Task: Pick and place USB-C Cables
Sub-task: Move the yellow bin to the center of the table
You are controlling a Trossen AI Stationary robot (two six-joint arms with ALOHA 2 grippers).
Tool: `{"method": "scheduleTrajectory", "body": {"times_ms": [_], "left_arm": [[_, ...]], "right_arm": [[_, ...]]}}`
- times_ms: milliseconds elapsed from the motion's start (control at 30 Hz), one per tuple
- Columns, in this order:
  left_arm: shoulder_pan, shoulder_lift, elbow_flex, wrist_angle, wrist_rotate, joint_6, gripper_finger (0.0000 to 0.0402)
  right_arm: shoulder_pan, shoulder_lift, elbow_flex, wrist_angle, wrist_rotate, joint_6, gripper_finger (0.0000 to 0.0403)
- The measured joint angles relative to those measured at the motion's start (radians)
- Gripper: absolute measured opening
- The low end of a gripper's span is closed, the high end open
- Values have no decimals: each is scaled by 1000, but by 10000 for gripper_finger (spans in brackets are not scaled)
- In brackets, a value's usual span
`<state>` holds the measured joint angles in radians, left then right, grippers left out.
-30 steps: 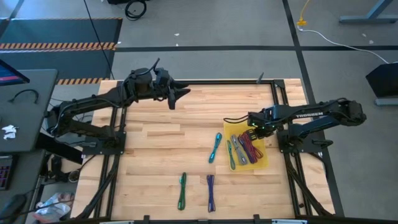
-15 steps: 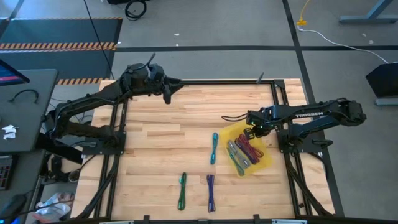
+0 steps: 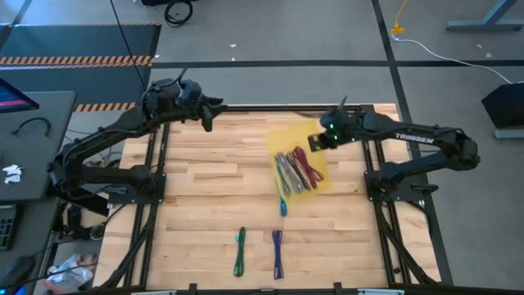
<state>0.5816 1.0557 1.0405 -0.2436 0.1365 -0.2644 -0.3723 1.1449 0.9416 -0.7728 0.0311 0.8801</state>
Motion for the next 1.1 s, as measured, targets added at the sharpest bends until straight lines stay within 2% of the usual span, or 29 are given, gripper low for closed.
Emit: {"method": "scheduleTrajectory", "body": {"times_ms": [133,267,533,733,1100], "left_arm": [[4,-1,0,-33,-1,12,162],[7,-4,0,-33,-8,24,162],[90,-44,0,-29,-145,112,162],[185,-100,0,-42,-143,121,162],[236,-142,0,-105,-140,172,162]], "right_arm": [[-17,68,65,95,-9,-42,2],[-16,191,108,189,-71,-64,2],[35,422,232,379,-136,-64,2],[76,541,346,408,-156,-37,2],[166,723,361,419,-256,58,2]]}}
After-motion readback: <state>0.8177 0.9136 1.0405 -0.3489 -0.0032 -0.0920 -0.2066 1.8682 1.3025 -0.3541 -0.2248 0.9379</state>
